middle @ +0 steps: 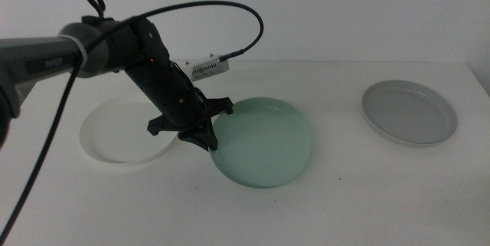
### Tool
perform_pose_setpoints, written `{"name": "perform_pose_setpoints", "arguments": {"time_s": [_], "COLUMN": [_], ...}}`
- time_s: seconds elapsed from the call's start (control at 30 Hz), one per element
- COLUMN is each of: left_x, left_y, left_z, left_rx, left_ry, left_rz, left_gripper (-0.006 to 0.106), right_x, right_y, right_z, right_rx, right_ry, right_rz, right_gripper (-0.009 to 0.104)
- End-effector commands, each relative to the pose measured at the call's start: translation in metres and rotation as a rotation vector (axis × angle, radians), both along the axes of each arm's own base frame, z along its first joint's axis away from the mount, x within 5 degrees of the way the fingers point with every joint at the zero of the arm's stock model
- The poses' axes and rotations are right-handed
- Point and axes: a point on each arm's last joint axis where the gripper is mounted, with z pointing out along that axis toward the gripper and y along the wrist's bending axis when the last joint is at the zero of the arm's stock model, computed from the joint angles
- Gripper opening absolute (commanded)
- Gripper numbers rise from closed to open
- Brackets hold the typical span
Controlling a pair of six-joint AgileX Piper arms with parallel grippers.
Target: Stack the three bowls on top of each other.
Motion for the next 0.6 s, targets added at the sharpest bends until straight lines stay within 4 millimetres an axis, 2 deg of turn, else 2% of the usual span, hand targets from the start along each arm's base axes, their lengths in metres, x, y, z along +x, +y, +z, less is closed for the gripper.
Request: {"name": "perform_pose_setpoints", "arguments": {"time_s": [0.0, 0.23, 0.57], "left_x": [0.004, 0.006, 0.007], "left_y": [-0.005, -0.004, 0.0], "left_z": [-0.002, -0.016, -0.018], "left_rx": [-0.022, 0.013, 0.06], "left_ry": [-0.019, -0.003, -0.027], "left_rz": [0.011, -0.004, -0.02], "left_gripper": [-0.002, -0.002, -0.002], "right_x": [0.0, 0.0, 0.0], "right_y": [0.0, 0.0, 0.0], "right_z": [0.0, 0.0, 0.0], "right_rx": [-0.015, -0.015, -0.015], "right_ry": [-0.005, -0.005, -0.005], "right_rz": [0.002, 0.002, 0.002], "right_gripper": [0.093, 0.093, 0.093]}}
